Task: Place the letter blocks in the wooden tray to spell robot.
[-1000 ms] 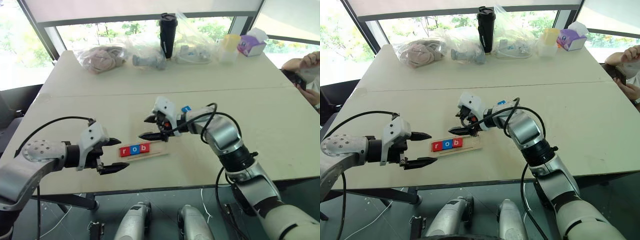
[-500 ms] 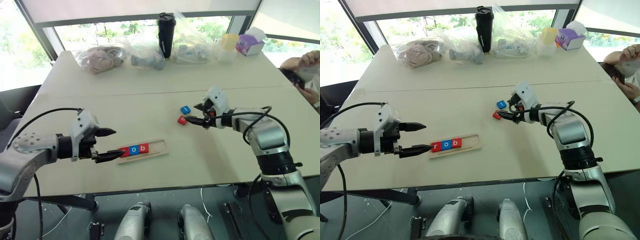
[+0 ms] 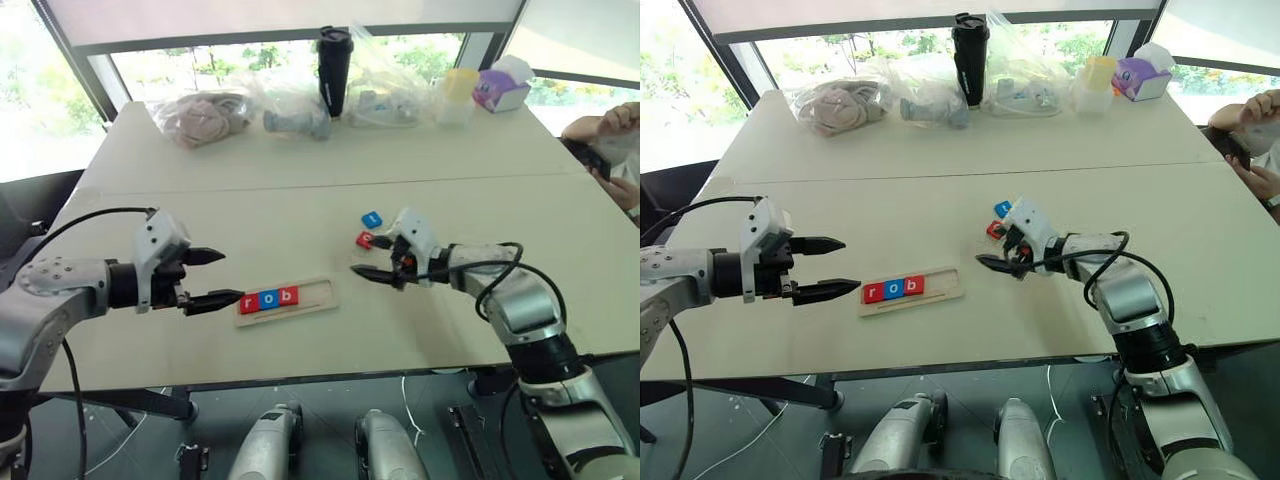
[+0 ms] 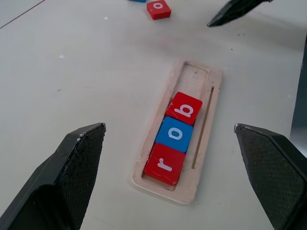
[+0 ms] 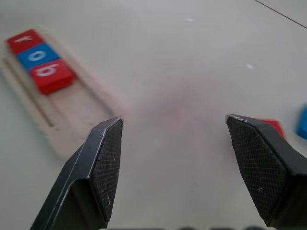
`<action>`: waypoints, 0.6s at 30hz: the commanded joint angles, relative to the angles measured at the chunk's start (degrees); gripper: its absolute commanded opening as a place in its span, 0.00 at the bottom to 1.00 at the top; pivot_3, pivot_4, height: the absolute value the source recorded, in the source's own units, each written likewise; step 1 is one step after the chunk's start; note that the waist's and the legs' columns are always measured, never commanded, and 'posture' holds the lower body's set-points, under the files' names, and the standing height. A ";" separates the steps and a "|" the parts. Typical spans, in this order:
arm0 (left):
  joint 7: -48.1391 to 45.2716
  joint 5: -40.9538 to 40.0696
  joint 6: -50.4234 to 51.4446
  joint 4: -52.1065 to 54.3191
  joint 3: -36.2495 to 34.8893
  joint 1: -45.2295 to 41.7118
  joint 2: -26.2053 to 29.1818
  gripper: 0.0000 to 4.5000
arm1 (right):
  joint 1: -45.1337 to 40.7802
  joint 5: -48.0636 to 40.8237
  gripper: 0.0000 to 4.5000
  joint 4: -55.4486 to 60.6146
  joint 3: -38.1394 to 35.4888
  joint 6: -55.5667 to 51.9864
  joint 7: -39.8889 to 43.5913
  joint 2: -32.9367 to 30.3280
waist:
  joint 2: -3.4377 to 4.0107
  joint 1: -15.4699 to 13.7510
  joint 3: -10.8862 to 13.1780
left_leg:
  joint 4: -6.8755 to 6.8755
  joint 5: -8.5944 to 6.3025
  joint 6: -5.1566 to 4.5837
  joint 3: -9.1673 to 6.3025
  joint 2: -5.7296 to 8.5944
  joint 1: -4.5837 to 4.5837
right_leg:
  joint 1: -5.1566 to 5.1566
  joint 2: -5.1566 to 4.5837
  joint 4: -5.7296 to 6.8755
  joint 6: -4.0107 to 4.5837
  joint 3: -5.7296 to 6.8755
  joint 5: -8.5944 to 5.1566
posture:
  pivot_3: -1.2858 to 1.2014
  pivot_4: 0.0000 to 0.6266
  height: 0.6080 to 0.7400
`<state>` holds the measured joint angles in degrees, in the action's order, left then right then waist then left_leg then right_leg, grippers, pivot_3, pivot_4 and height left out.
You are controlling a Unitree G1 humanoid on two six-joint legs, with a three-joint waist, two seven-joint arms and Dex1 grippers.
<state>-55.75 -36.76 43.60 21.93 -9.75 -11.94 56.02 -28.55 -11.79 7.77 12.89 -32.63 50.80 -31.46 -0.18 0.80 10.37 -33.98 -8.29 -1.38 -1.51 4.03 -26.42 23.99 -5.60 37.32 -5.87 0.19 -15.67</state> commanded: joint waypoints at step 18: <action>-1.32 0.17 1.52 9.71 -1.16 7.47 5.08 1.00 | -5.69 10.04 0.77 -10.97 13.61 16.41 0.82 11.42 | -0.02 0.01 -0.02 | 0.04 0.00 0.03 0.00 0.00 0.02 | 0.23 0.03 0.00 0.02 0.00 0.02 | 0.52 0.24 1.00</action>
<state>-57.45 -36.49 45.50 30.06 -10.12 -4.54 61.12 -32.83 -2.82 -2.54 26.57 -18.35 52.03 -20.74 -0.21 0.81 10.35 -33.93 -8.28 -1.35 -1.51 4.03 -26.40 24.22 -5.56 37.31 -5.85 0.19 -15.65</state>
